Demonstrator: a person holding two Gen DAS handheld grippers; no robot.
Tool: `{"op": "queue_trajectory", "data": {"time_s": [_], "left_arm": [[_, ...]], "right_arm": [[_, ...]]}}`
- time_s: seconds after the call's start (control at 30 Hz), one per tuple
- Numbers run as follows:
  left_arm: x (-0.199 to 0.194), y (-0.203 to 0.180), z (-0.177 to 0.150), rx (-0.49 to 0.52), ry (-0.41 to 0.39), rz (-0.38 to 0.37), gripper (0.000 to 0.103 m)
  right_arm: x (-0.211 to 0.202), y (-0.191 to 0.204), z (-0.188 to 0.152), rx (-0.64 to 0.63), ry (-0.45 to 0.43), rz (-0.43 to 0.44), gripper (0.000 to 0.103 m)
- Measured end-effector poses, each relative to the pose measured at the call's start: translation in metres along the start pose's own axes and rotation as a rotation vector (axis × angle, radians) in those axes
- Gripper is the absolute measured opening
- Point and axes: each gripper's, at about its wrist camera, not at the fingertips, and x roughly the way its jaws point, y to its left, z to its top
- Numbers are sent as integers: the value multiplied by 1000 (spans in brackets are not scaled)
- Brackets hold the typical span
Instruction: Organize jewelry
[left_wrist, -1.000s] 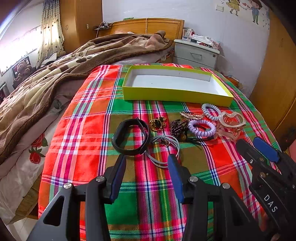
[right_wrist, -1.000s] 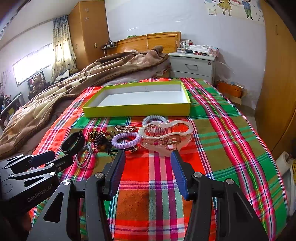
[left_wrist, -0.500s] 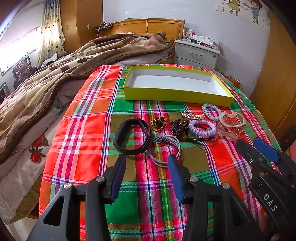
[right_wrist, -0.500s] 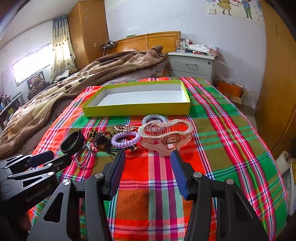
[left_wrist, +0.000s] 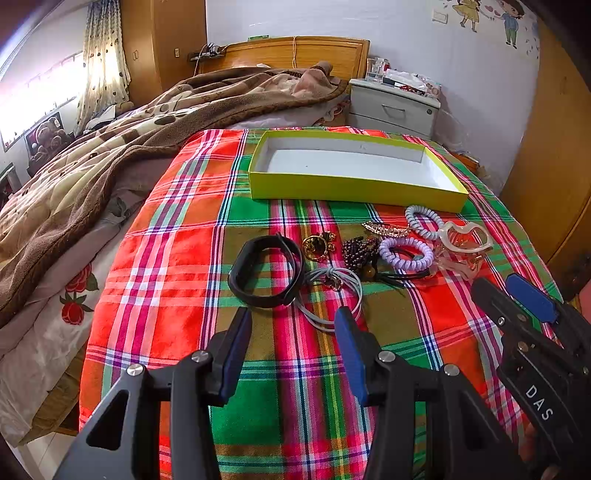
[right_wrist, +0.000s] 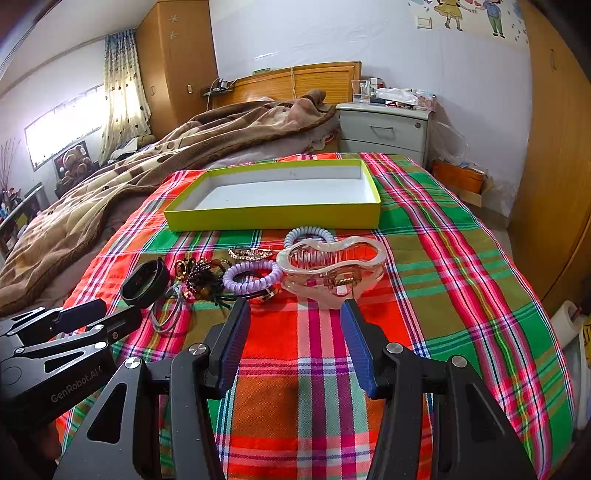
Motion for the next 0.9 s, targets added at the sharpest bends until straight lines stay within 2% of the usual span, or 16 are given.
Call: {"op": "queue_trajectory", "data": {"time_s": [0.6, 0.9], "left_arm": [[2, 2, 1, 1, 9, -1, 49], [13, 9, 6, -6, 39, -9, 49]], "right_arm": [[1, 0, 0, 6, 7, -1, 51], [10, -17, 9, 44, 19, -16, 51]]}}
